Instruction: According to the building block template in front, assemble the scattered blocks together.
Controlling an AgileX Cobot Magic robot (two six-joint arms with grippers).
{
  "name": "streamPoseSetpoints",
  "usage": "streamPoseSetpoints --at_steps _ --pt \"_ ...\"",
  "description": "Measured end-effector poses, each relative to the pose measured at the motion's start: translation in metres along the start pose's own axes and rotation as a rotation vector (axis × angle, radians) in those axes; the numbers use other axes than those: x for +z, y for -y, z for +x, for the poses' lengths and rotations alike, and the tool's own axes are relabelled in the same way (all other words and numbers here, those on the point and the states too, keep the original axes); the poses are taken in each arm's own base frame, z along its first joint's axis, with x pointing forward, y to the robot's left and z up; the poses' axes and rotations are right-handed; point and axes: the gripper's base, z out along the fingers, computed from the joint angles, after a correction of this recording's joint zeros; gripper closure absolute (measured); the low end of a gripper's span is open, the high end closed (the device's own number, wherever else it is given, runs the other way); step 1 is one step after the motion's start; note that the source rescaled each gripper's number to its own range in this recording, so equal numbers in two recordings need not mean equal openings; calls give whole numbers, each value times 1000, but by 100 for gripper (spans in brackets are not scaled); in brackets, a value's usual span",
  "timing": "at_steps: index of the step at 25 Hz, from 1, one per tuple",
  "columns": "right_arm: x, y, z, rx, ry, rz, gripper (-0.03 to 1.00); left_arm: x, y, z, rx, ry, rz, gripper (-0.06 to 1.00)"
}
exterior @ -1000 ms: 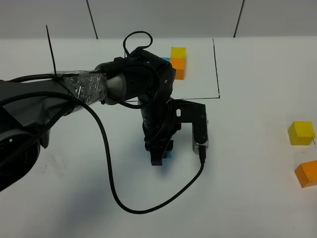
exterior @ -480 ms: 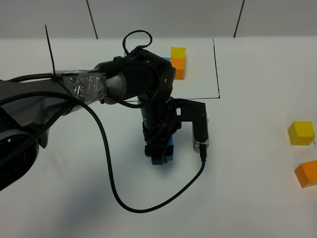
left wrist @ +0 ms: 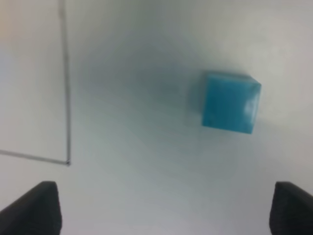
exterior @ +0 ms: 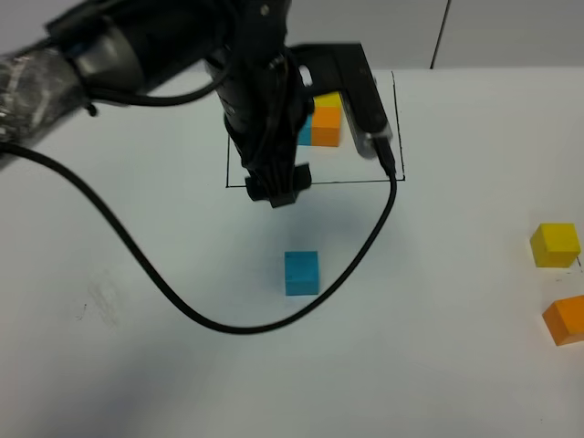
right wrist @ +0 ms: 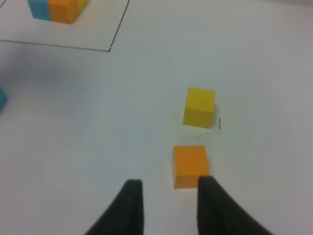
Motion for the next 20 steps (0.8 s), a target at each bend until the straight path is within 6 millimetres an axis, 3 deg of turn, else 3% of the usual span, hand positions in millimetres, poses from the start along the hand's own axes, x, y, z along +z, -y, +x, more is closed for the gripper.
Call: streamPoseSetpoints --at_steps 6,11,15,20 --pt "0 0 0 0 0 0 97 -101 -9 41 -258 107 -289 28" --pt "0 0 0 0 0 0 97 -172 1 98 -396 167 -522 33" --pt "0 0 0 0 0 0 97 -212 31 158 -506 236 -627 33" --pt "0 0 0 0 0 0 97 -230 88 240 -603 349 -665 34"
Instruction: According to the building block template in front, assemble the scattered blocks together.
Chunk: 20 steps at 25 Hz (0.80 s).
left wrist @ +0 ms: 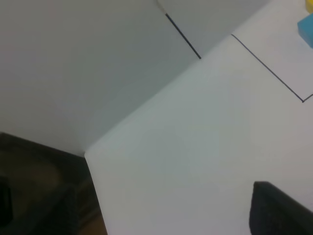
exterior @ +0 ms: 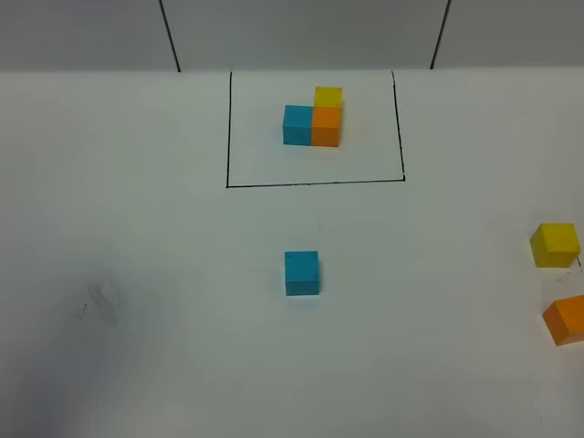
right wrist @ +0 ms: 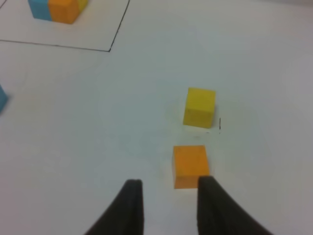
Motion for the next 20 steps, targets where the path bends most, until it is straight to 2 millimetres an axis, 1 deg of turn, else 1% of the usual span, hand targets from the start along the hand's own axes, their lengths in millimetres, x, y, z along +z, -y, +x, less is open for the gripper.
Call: streamPoseSetpoints --at_steps 2,5,6,8,11,13,17,20 --pt "0 0 0 0 0 0 97 -24 -7 38 -40 53 -13 34" --pt "0 0 0 0 0 0 97 -47 -11 88 -88 127 -21 34" --pt "0 0 0 0 0 0 97 -53 -10 102 -107 151 -9 34" --pt "0 0 0 0 0 0 97 -59 -3 121 -140 191 47 34" --pt "0 0 0 0 0 0 97 -61 12 138 -168 211 158 34" --pt "0 0 0 0 0 0 97 -58 24 144 -170 185 195 34" --pt "0 0 0 0 0 0 97 -47 46 151 -186 89 209 34" --pt "0 0 0 0 0 0 97 -46 59 160 -255 42 182 34"
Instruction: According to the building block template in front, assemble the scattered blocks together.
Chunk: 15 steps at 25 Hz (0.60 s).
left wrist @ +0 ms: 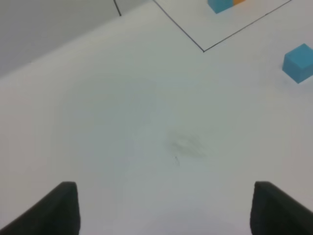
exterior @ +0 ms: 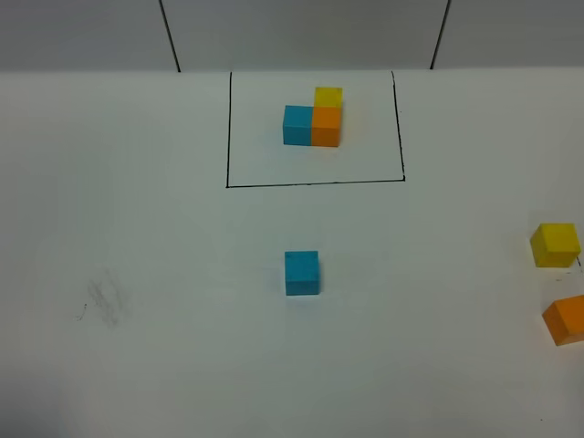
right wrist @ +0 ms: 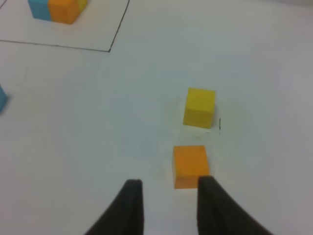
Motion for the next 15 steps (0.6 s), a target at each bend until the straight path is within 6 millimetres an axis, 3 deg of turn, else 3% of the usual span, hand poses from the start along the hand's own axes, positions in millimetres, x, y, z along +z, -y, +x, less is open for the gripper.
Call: streamPoseSetpoints --at_steps 9,15 --pt "0 0 0 0 0 0 97 -1 26 42 -398 116 -217 34" --pt "0 0 0 0 0 0 97 27 34 63 -510 3 -273 34"
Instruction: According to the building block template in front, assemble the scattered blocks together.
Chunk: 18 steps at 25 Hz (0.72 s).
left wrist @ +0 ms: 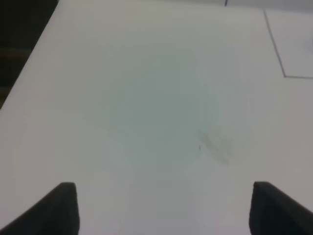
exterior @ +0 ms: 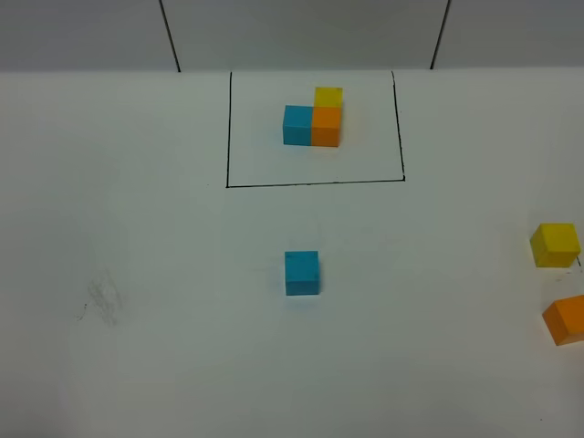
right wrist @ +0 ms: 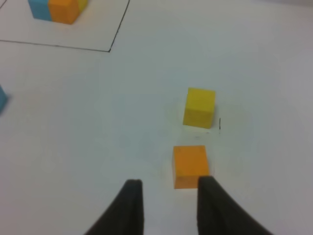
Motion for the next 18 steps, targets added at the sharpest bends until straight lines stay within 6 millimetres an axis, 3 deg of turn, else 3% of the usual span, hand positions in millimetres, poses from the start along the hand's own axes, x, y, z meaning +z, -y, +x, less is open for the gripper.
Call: streamPoseSetpoints --at_steps 5,18 --pt "0 0 0 0 0 0 97 15 1 8 -24 -36 0 34" --pt "0 0 0 0 0 0 97 16 2 7 -31 -25 -1 34"
